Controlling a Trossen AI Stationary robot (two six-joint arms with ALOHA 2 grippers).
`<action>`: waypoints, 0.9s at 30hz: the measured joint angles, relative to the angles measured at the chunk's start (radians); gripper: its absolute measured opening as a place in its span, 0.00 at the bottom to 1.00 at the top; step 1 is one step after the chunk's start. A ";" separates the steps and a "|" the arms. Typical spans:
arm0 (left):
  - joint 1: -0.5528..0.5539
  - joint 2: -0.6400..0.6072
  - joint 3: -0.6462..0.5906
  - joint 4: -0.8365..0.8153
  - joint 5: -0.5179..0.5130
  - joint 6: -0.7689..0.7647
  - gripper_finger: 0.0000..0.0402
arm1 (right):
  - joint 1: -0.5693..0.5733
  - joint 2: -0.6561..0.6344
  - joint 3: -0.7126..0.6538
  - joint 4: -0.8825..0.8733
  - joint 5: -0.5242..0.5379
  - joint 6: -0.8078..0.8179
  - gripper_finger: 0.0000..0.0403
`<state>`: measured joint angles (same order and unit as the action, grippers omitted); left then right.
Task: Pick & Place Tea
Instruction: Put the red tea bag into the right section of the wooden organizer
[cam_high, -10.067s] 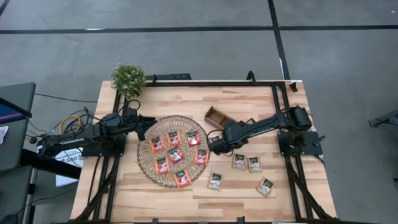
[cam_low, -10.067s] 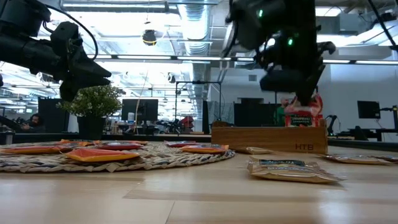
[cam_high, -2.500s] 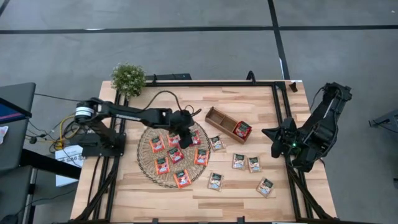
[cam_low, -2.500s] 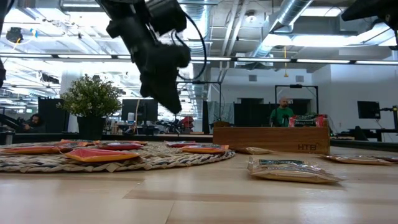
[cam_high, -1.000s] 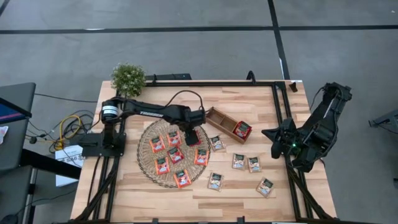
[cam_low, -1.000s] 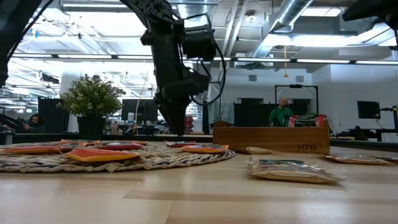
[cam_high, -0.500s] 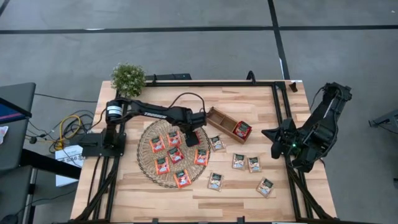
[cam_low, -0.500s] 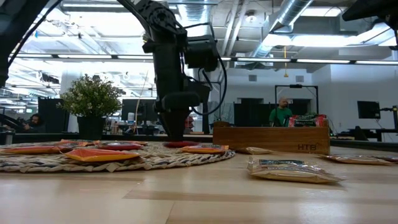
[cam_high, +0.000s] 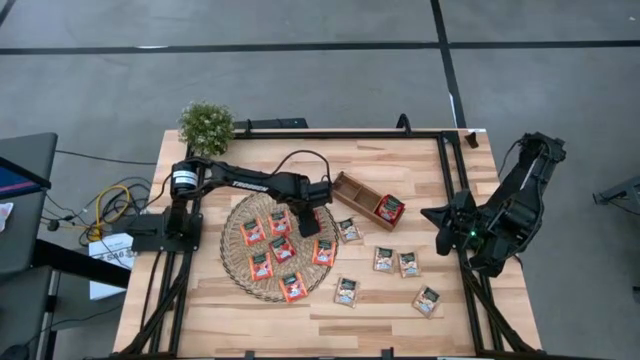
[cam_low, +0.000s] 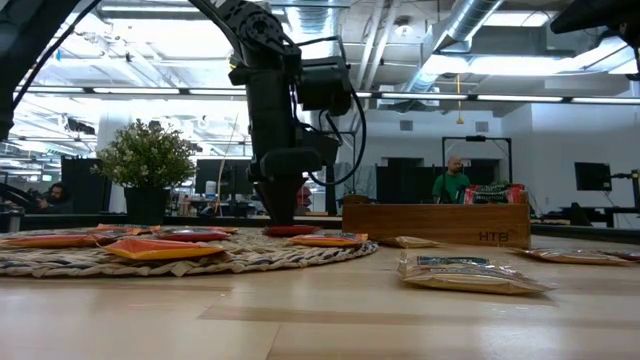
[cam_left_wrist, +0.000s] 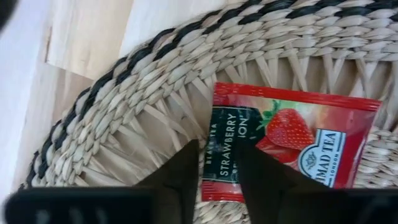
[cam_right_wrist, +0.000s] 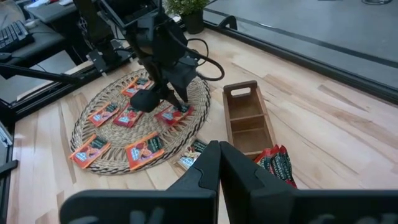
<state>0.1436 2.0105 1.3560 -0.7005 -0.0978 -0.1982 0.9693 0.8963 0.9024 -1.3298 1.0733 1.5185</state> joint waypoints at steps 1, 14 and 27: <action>0.000 0.000 0.000 0.000 0.000 0.000 0.17 | 0.000 0.000 0.000 0.000 0.000 0.000 0.00; -0.001 -0.014 0.005 -0.036 -0.006 0.002 0.00 | 0.000 0.000 0.000 0.011 0.000 0.000 0.00; -0.009 -0.219 0.108 -0.098 -0.004 0.004 0.00 | 0.000 0.000 0.000 0.039 0.000 -0.001 0.00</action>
<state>0.1343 1.7919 1.4642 -0.7985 -0.1017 -0.1947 0.9693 0.8963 0.9024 -1.2910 1.0737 1.5180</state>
